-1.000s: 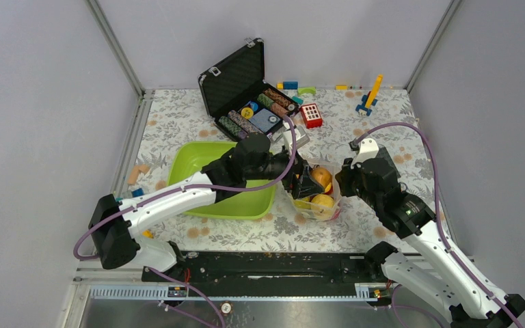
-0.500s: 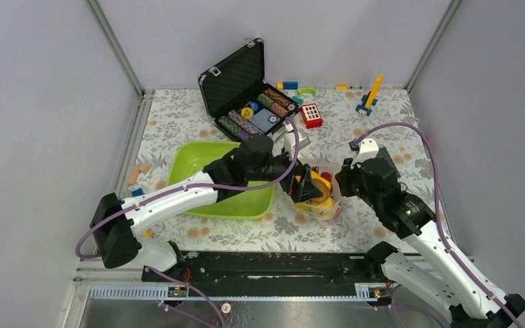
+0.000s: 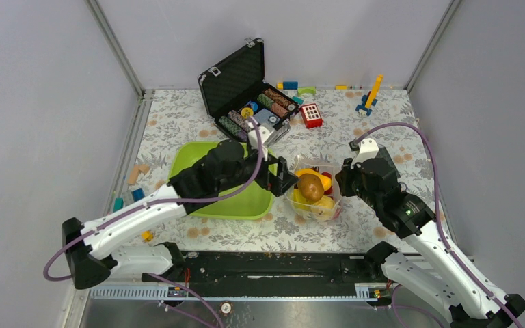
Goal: Place the food in the zip-top bag and seal the zipper
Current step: Place the fake vegetable in the zipper food storage bag, then adjust the zipper food storage bag at the center of the board.
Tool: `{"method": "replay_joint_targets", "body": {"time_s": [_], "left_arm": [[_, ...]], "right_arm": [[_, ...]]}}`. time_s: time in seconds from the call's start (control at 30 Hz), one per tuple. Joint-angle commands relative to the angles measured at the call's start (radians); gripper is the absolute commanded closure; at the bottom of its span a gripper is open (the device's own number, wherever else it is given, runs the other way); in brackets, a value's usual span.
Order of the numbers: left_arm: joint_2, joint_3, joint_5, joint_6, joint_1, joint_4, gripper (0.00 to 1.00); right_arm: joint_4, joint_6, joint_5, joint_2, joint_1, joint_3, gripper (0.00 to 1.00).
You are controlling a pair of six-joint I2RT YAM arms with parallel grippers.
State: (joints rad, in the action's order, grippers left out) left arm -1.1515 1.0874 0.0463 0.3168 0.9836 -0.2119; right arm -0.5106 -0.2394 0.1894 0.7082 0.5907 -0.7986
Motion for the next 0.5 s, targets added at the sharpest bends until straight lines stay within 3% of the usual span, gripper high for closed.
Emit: {"method": "replay_joint_targets", "body": {"time_s": [0.0,0.17,0.47], "left_arm": [[0.056,-0.041,-0.36,0.052,-0.022,-0.119,0.01],[0.12,-0.126,-0.325,-0.012,-0.089,-0.11,0.01],[0.166,-0.322,-0.164,-0.264,-0.166,0.187,0.01]], "right_arm": [[0.02,0.003,0.005,-0.011,-0.004,-0.001,0.89],[0.02,0.007,0.012,-0.009,-0.003,-0.002,0.89],[0.02,0.011,-0.003,0.013,-0.005,-0.019,0.89]]}}
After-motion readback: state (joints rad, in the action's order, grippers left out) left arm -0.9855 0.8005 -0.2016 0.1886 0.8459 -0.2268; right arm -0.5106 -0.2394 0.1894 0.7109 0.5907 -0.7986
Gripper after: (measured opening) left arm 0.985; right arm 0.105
